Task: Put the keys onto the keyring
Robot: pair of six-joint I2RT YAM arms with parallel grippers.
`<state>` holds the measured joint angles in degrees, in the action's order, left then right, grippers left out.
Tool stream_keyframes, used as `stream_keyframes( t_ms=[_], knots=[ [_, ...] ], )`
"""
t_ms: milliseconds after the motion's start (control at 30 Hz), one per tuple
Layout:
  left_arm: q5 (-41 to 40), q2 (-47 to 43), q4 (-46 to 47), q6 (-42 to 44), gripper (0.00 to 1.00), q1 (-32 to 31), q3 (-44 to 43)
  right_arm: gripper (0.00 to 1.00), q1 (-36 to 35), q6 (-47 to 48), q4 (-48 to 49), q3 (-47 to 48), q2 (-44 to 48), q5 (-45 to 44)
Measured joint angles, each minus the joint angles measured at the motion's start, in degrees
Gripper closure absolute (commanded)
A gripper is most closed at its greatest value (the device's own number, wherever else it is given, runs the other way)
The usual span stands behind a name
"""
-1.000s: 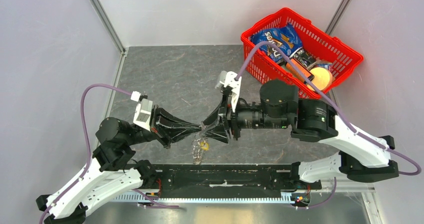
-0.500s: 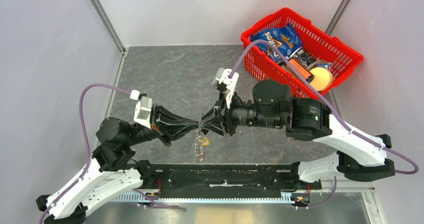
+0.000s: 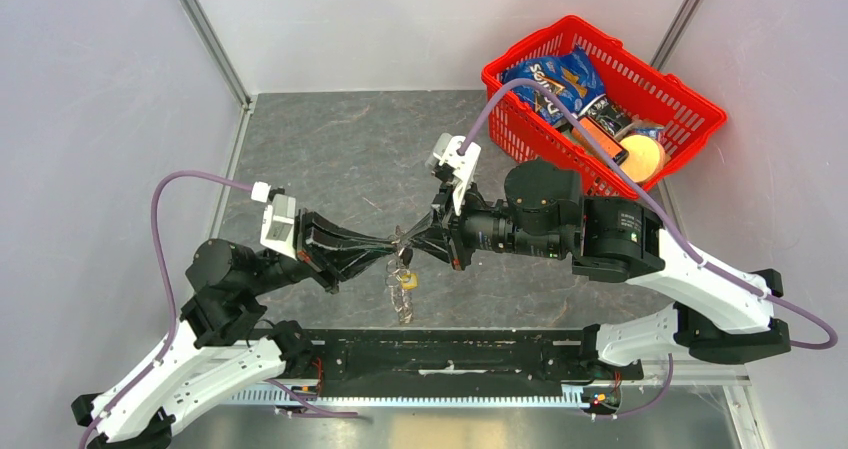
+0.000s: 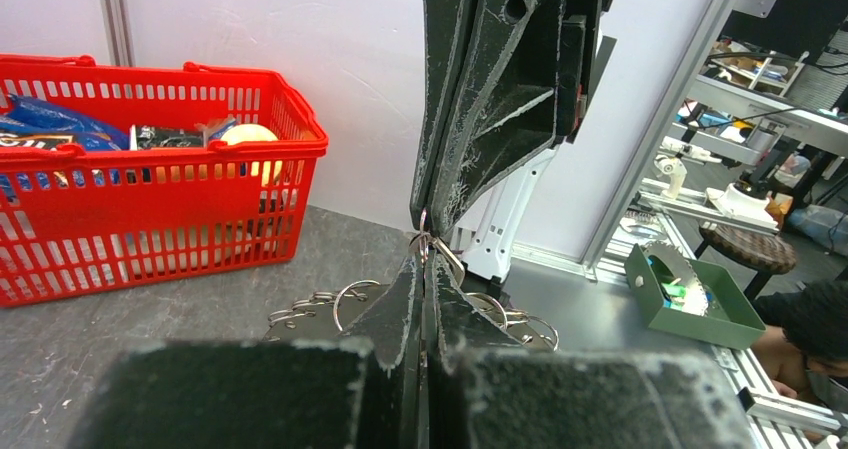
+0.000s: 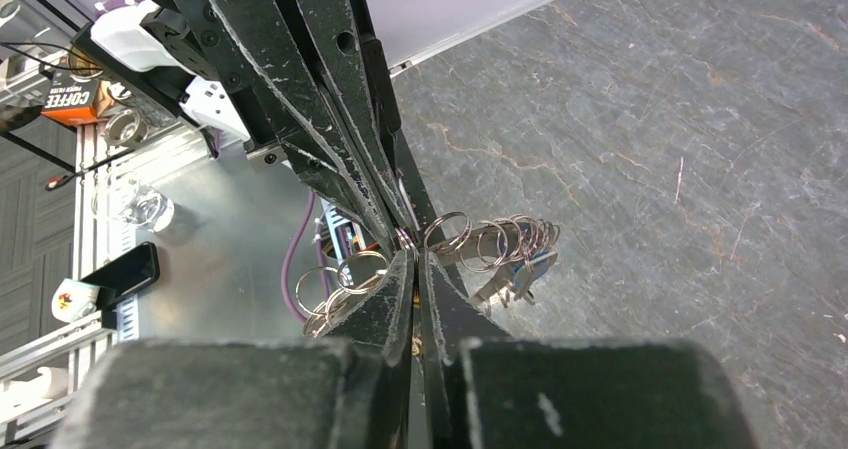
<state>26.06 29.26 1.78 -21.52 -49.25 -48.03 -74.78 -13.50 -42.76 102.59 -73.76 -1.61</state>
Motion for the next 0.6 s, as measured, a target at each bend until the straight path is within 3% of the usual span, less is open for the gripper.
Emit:
stream_keyframes(
  t_ms=[67,600],
  knots=[
    [-0.2,-0.1,0.0,0.0,0.98,0.0,0.0,1.00,0.0,-0.1,0.0,0.0,0.0,-0.1],
    [-1.1,-0.5,2.8,0.0,0.98,0.0,0.0,1.00,0.0,-1.6,3.8,-3.2,2.5,0.0]
  ],
)
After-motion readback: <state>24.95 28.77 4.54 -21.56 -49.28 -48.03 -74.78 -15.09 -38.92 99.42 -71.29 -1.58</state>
